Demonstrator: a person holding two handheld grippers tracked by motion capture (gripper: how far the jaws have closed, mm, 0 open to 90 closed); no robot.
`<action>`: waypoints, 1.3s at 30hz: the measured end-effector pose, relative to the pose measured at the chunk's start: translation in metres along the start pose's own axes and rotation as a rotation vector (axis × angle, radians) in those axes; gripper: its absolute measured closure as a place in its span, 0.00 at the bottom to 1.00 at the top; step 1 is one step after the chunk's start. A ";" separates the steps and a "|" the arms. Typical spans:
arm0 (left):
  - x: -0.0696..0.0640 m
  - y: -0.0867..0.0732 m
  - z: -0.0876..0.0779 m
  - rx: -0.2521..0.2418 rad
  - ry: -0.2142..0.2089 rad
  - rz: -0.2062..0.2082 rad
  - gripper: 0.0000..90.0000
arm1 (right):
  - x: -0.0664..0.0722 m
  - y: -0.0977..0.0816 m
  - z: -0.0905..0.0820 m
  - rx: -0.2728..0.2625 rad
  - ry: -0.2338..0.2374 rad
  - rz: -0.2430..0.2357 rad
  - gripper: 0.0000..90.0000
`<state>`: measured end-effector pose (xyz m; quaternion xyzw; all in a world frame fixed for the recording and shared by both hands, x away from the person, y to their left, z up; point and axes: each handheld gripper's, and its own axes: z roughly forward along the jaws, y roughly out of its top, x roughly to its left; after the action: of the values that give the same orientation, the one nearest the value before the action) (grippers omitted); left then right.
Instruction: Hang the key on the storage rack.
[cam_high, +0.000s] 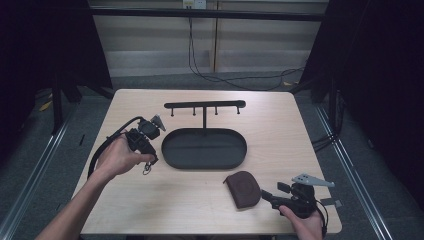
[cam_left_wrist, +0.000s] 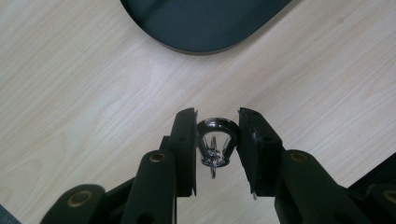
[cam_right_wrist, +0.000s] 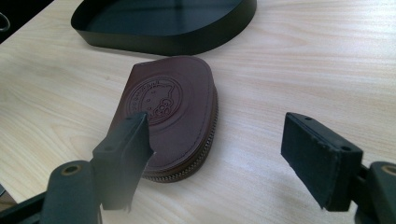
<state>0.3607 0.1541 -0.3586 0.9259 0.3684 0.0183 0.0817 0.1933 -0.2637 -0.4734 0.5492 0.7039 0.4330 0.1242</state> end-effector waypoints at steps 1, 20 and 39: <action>0.000 0.001 -0.002 0.002 -0.003 0.002 0.76 | 0.000 0.000 0.000 0.001 -0.001 0.001 0.27; 0.000 0.020 -0.040 -0.054 0.002 -0.002 0.76 | 0.000 0.000 0.000 -0.001 -0.001 0.003 0.27; -0.003 0.042 -0.070 -0.086 0.005 0.002 0.76 | 0.000 0.000 -0.001 -0.001 0.003 0.001 0.27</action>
<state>0.3804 0.1310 -0.2829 0.9219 0.3664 0.0364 0.1206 0.1926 -0.2638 -0.4731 0.5489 0.7036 0.4340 0.1233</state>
